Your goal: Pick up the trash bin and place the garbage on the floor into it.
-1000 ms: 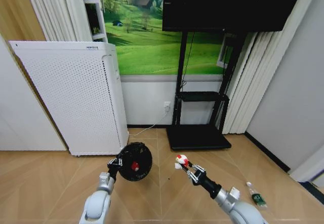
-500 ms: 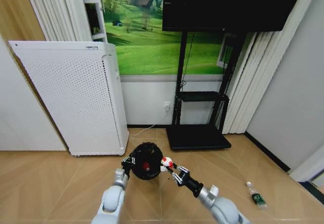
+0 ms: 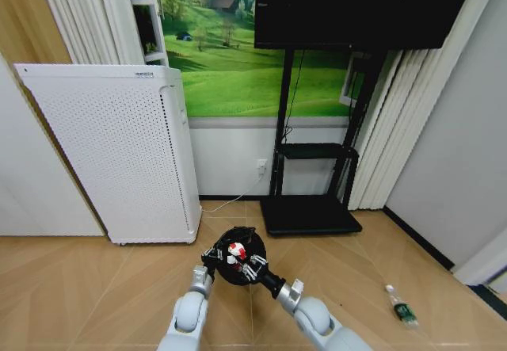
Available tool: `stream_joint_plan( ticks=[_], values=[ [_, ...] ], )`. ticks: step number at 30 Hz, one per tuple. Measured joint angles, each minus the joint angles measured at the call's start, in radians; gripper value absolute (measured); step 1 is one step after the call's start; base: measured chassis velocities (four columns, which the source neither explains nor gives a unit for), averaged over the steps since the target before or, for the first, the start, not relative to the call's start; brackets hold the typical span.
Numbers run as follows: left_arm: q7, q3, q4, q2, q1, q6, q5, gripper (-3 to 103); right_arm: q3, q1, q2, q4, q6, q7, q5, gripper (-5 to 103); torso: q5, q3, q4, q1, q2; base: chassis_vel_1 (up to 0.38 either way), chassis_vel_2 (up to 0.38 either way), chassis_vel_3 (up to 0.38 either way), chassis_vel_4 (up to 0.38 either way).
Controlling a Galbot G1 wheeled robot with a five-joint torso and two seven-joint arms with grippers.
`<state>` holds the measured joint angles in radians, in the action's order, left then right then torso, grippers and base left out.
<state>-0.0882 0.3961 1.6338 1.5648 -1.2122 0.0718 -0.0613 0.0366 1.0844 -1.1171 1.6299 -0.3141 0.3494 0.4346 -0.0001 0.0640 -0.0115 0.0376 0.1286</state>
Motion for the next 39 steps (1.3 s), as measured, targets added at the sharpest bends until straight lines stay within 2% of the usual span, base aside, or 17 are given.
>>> stream_joint_plan(
  ticks=[11,24,26,27,28,30,31,33,34,36,37,39],
  values=[
    [-0.004,-0.013,0.044,-0.002,-0.042,-0.006,-0.008,6,-0.015,-0.013,-0.002,-0.040,-0.001,-0.004,-0.003,24,0.0000,0.000,-0.0002,0.000,0.000,0.000,0.000,0.000,0.000],
    [-0.010,-0.005,0.101,-0.046,-0.079,-0.010,0.004,6,-0.066,0.005,0.015,-0.050,-0.001,-0.022,-0.014,24,0.0001,0.000,0.0000,0.000,0.000,0.000,0.000,0.000,0.000],
    [-0.010,-0.004,0.101,-0.047,-0.078,-0.010,0.005,6,-0.065,0.009,0.019,-0.043,0.003,-0.032,-0.011,21,0.0001,0.000,0.0000,0.000,0.000,0.000,0.000,0.000,0.000],
    [-0.010,-0.004,0.100,-0.047,-0.077,-0.010,0.006,6,-0.064,0.010,0.021,-0.040,0.006,-0.034,-0.009,25,0.0001,0.000,0.0000,0.000,0.000,0.000,0.000,0.000,0.000],
    [-0.010,-0.004,0.100,-0.047,-0.077,-0.010,0.006,6,-0.064,0.010,0.021,-0.040,0.006,-0.034,-0.009,25,0.0001,0.000,0.0000,0.000,0.000,0.000,0.000,0.000,0.000],
    [-0.010,-0.004,0.097,-0.044,-0.072,-0.011,0.007,6,-0.064,0.013,0.023,-0.035,0.014,-0.040,-0.007,36,0.0001,0.000,0.0000,0.000,0.000,0.000,0.000,0.000,0.000],
    [-0.010,-0.004,0.097,-0.044,-0.072,-0.011,0.007,6,-0.064,0.013,0.023,-0.035,0.014,-0.040,-0.007,36,0.0001,0.000,0.0000,0.000,0.000,0.000,0.000,0.000,0.000],
    [-0.010,-0.005,0.094,-0.042,-0.069,-0.011,0.007,6,-0.068,0.014,0.027,-0.035,0.018,-0.044,-0.008,47,0.0001,0.000,0.0000,0.000,0.000,0.000,0.000,0.000,0.000],
    [-0.010,-0.005,0.094,-0.042,-0.069,-0.011,0.007,6,-0.068,0.014,0.027,-0.035,0.018,-0.044,-0.008,47,0.0001,0.000,0.0000,0.000,0.000,0.000,0.000,0.000,0.000],
    [-0.010,-0.005,0.092,-0.041,-0.068,-0.011,0.007,6,-0.071,0.016,0.035,-0.035,0.018,-0.045,-0.010,58,0.0001,0.000,-0.0001,0.000,0.000,0.000,0.000,0.000,0.000],
    [-0.010,-0.005,0.092,-0.041,-0.068,-0.011,0.007,6,-0.071,0.016,0.035,-0.035,0.018,-0.045,-0.010,58,0.0001,0.000,-0.0001,0.000,0.000,0.000,0.000,0.000,0.000],
    [-0.011,-0.006,0.092,-0.040,-0.067,-0.011,0.007,6,-0.075,0.021,0.037,-0.034,0.018,-0.045,-0.011,69,0.0001,0.000,-0.0001,0.000,0.000,0.000,0.000,0.000,0.000]
  ],
)
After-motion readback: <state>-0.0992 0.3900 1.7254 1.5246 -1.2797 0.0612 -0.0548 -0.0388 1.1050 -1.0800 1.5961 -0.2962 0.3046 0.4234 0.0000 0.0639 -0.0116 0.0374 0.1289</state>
